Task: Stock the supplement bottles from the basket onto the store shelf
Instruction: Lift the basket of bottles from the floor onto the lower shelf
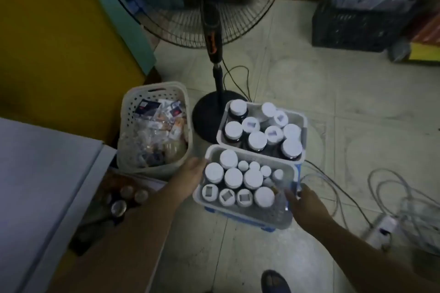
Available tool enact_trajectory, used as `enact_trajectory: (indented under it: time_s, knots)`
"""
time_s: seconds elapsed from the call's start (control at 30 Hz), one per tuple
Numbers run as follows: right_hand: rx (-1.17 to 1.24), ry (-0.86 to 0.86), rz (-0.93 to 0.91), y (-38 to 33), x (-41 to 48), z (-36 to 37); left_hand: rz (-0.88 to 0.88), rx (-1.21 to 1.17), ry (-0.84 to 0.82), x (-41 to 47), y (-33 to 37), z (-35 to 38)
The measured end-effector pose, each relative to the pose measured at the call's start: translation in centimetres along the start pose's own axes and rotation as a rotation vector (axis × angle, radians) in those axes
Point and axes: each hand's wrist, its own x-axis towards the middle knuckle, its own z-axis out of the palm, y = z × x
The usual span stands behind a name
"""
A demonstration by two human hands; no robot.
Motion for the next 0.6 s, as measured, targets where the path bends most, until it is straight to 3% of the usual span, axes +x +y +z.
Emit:
enact_trajectory:
  time_s: [0.2,0.43,0.6]
  knots:
    - [0.270,0.044,0.154,1.6,2.5,4.8,-0.062,-0.014,-0.016,3.5,-3.0,3.1]
    - [0.221,0.042,0.180,0.9,2.0,4.0,-0.078,0.016,0.076,1.3,-2.4,2.9]
    - [0.075,-0.045,0.063,-2.3,-2.2,0.4,-0.147,-0.068,0.103,-5.3,-2.3,0.9]
